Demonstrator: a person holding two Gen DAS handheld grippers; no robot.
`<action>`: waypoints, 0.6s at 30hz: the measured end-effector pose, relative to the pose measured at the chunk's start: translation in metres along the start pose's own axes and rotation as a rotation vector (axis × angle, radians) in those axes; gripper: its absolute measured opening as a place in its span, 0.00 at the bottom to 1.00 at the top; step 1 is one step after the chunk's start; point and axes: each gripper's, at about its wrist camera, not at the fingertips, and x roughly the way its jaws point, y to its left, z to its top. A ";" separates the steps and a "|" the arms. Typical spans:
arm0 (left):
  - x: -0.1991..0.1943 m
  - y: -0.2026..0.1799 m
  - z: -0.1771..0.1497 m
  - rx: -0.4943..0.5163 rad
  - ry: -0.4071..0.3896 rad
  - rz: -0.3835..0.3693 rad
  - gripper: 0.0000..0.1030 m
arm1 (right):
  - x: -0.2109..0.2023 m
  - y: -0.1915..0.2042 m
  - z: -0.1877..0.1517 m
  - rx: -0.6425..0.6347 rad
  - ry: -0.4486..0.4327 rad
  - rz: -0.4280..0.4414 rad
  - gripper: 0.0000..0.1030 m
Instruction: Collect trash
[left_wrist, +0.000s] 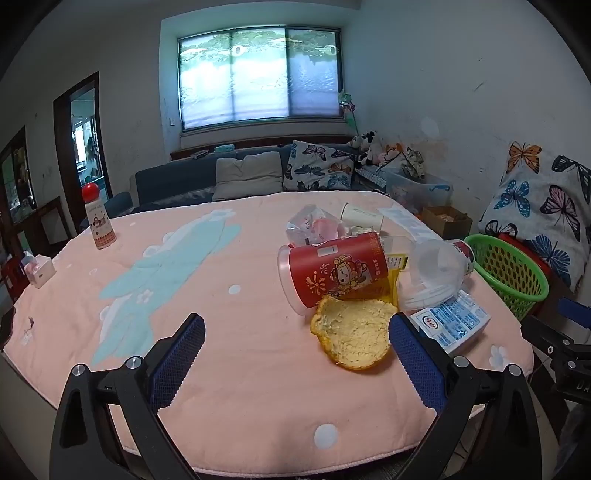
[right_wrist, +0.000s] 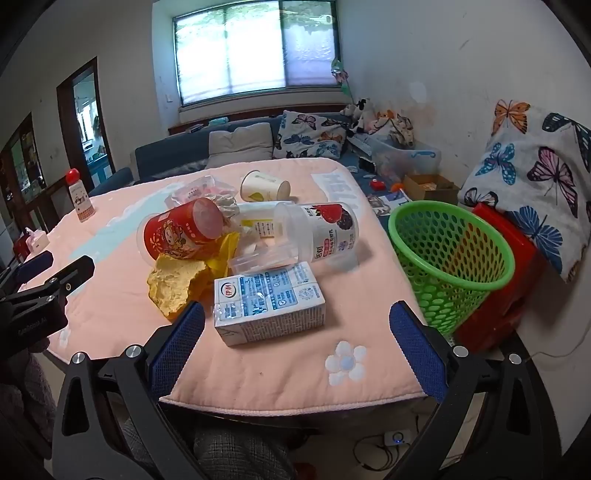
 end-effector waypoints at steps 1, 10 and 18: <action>0.000 0.000 0.000 -0.003 0.004 0.000 0.94 | 0.000 0.000 0.000 0.002 0.001 0.001 0.96; -0.003 0.001 0.000 -0.009 0.011 0.002 0.94 | 0.000 0.001 0.000 0.002 -0.007 0.003 0.96; 0.005 0.003 -0.003 -0.018 0.018 0.001 0.94 | -0.002 0.001 0.000 0.000 -0.008 0.004 0.96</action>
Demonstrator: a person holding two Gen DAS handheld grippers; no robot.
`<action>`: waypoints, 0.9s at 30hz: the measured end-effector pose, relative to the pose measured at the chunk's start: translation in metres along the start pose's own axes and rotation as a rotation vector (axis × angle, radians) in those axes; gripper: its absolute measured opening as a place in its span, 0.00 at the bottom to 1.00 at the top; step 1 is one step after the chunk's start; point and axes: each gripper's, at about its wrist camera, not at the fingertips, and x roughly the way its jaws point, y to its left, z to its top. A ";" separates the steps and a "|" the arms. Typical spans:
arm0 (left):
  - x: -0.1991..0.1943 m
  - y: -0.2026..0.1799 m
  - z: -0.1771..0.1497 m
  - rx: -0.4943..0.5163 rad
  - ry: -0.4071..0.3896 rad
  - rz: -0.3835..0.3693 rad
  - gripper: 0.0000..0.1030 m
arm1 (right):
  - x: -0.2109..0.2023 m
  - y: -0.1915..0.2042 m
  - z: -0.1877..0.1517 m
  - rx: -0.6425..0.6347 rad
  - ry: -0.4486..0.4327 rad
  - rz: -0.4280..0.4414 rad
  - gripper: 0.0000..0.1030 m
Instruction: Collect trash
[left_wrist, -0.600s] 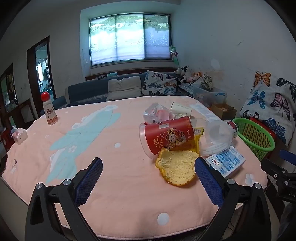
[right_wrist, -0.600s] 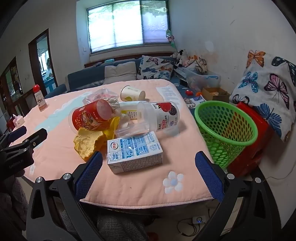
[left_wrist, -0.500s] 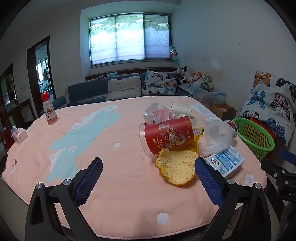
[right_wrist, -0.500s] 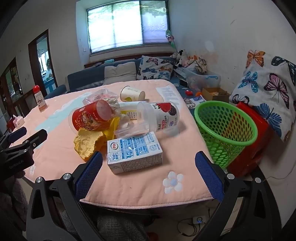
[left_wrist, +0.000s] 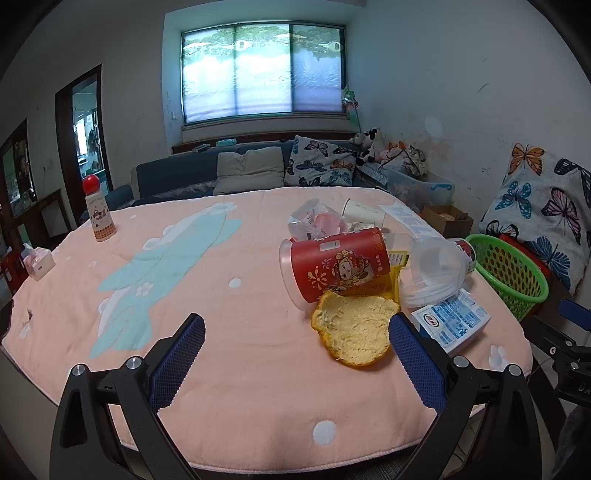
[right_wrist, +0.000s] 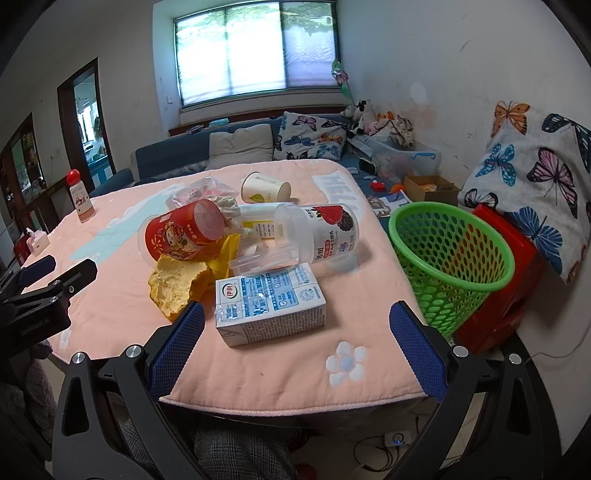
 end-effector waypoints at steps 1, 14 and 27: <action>0.000 0.001 0.000 -0.002 0.002 0.002 0.94 | 0.000 0.000 0.000 -0.001 0.000 -0.001 0.96; 0.000 0.001 0.000 -0.005 0.001 0.010 0.94 | 0.002 0.000 -0.001 0.000 0.001 0.006 0.96; -0.002 0.000 0.002 -0.002 -0.001 0.011 0.94 | 0.002 0.001 0.000 -0.003 0.000 0.009 0.96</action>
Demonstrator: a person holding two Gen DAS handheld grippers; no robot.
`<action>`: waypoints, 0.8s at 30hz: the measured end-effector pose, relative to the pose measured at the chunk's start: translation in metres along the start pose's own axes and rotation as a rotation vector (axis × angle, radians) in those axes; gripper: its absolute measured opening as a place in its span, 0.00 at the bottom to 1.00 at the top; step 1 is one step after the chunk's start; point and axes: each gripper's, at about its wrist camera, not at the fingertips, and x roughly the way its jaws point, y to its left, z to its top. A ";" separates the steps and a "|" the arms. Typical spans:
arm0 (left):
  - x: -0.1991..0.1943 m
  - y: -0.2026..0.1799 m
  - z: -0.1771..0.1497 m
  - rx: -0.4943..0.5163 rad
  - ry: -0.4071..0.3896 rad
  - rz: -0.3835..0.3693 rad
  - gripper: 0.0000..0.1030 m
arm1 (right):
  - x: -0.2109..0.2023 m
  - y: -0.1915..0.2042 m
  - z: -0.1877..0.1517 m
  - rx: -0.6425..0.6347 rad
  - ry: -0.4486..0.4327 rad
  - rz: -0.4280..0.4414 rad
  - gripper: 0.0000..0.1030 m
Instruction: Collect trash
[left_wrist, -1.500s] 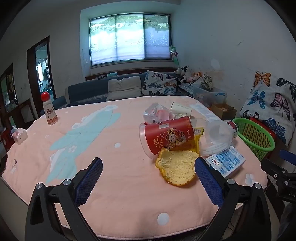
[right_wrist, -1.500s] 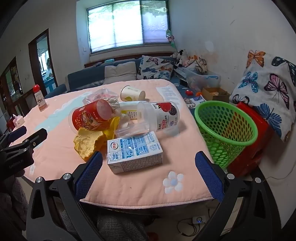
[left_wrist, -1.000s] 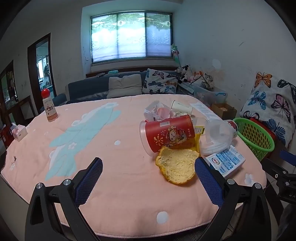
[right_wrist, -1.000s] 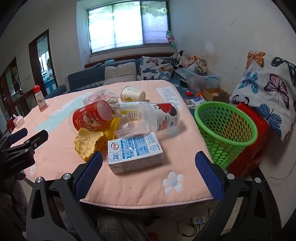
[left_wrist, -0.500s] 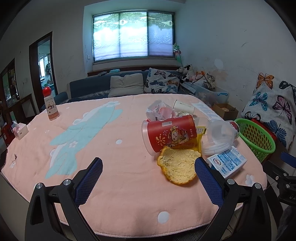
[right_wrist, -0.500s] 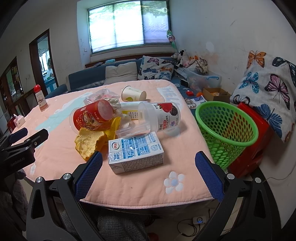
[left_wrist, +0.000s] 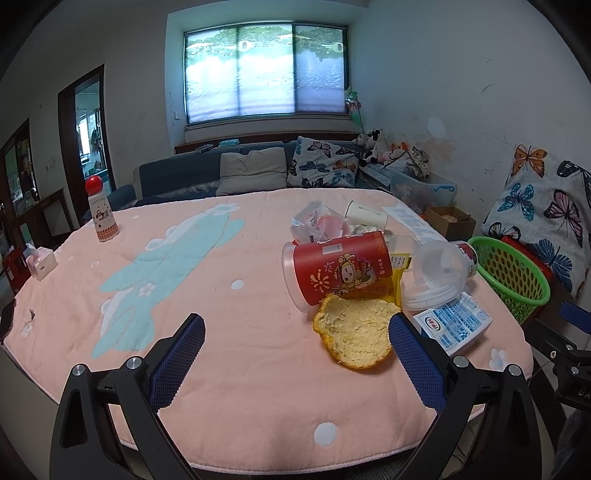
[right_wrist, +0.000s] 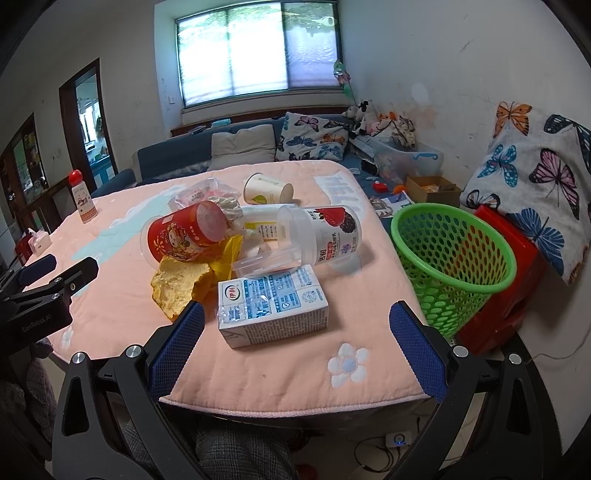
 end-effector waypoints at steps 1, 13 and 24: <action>0.000 0.000 0.000 0.001 -0.001 0.001 0.94 | 0.000 0.000 0.000 -0.001 -0.001 0.000 0.96; 0.000 0.002 0.002 -0.003 0.000 0.002 0.94 | 0.000 0.001 0.000 0.000 -0.002 0.001 0.96; 0.000 0.002 0.002 -0.002 0.000 0.004 0.94 | -0.001 0.001 0.000 0.000 -0.001 0.001 0.96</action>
